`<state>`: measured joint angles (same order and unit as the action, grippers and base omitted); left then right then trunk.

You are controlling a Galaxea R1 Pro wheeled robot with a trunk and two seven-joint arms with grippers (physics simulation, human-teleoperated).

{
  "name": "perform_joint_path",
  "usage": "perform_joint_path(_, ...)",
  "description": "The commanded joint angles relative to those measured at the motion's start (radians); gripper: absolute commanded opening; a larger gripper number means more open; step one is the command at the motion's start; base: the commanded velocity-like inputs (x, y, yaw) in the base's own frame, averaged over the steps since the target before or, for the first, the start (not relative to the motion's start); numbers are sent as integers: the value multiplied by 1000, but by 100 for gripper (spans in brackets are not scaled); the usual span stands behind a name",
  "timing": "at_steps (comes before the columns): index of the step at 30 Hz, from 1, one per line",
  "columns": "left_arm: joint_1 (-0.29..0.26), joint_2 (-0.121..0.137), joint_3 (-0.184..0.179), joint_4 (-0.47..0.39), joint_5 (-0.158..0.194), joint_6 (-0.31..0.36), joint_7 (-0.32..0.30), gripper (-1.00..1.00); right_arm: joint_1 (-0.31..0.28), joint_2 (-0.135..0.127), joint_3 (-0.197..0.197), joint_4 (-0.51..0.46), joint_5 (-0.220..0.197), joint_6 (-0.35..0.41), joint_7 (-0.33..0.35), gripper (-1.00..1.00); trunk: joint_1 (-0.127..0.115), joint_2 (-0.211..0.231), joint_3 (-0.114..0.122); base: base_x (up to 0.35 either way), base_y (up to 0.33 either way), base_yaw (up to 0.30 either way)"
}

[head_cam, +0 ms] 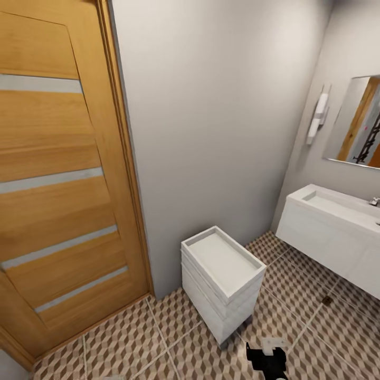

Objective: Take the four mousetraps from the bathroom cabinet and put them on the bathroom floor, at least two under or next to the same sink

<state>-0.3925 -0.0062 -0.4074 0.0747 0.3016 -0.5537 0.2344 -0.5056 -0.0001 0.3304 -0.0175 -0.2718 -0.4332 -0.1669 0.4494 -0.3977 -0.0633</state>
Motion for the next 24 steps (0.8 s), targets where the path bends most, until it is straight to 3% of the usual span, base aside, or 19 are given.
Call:
perform_joint_path(1, -2, -1, -8, 4, 5, -5, 2, 100, -1, 0, 9, 0, -7, -2, -3, 100, 1, -2, -2, 0, 0, 291)
perform_joint_path(24, -2, -2, -8, 4, 6, -5, 2, 100, -1, 2, 9, 0, -7, -2, -3, 100, 1, -2, -2, 0, 0, 291)
